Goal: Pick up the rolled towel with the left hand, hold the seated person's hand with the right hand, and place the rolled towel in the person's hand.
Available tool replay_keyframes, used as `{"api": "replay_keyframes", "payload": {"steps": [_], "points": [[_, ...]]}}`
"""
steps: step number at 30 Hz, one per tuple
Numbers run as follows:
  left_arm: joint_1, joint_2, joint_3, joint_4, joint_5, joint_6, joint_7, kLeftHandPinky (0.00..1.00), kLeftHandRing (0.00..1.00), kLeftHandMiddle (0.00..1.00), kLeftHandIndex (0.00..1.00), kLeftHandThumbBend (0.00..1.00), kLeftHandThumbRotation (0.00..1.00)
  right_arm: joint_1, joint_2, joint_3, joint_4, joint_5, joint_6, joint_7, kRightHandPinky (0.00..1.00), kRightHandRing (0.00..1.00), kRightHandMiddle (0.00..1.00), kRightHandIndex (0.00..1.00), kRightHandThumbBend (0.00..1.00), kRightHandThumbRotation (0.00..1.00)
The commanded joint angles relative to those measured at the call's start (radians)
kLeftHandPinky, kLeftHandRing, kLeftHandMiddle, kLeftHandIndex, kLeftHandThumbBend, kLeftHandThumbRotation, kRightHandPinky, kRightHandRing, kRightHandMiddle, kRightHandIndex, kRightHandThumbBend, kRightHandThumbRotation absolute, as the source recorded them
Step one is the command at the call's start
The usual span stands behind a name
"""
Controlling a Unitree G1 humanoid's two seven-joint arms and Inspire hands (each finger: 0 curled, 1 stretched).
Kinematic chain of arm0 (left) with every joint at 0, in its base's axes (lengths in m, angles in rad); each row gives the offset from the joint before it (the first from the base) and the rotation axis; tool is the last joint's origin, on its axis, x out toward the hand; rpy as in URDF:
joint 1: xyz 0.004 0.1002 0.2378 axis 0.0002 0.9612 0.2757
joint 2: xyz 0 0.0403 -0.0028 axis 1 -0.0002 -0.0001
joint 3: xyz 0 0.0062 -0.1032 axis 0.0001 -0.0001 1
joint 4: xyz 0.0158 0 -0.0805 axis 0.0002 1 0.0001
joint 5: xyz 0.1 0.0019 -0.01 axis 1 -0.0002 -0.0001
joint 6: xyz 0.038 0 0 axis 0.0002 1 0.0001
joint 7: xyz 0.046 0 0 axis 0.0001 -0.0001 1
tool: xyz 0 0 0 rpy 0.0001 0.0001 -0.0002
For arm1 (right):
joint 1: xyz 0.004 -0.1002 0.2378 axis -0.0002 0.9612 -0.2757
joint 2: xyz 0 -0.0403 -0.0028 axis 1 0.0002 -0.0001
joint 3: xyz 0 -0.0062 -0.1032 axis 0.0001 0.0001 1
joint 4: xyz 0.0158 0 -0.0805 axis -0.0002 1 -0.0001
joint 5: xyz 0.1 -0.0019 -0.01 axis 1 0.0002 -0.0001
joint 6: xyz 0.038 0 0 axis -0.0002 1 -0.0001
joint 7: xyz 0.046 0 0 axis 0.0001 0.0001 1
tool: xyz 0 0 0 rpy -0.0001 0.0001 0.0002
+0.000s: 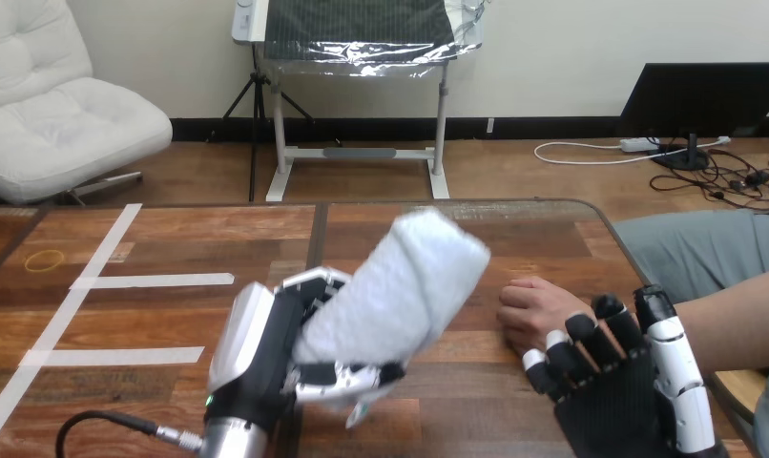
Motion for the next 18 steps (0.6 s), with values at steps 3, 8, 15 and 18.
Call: {"api": "replay_keyframes", "payload": {"steps": [3,8,15,18], "points": [[-0.079,-0.063,0.09,-0.2,-0.053,-0.062,0.014,0.39,0.41,0.46,0.53,0.53,0.0,-0.174,0.009,-0.029,0.019,-0.137,-0.146,0.053,0.29,0.41,0.52,0.54,0.52,0.36],[-0.072,-0.079,0.091,-0.206,-0.049,-0.063,0.009,0.39,0.4,0.45,0.53,0.52,0.0,-0.205,-0.022,-0.03,0.036,-0.289,-0.241,0.062,0.35,0.47,0.58,0.61,0.54,0.35],[-0.063,-0.1,0.103,-0.206,-0.04,-0.062,-0.006,0.38,0.4,0.45,0.53,0.52,0.0,-0.236,-0.047,-0.03,0.04,-0.512,-0.341,0.012,0.44,0.57,0.67,0.68,0.53,0.32],[-0.06,-0.107,0.109,-0.204,-0.034,-0.064,-0.01,0.38,0.39,0.45,0.53,0.51,0.0,-0.254,-0.066,-0.033,0.045,-0.589,-0.369,0.006,0.47,0.6,0.7,0.71,0.51,0.31]]}}
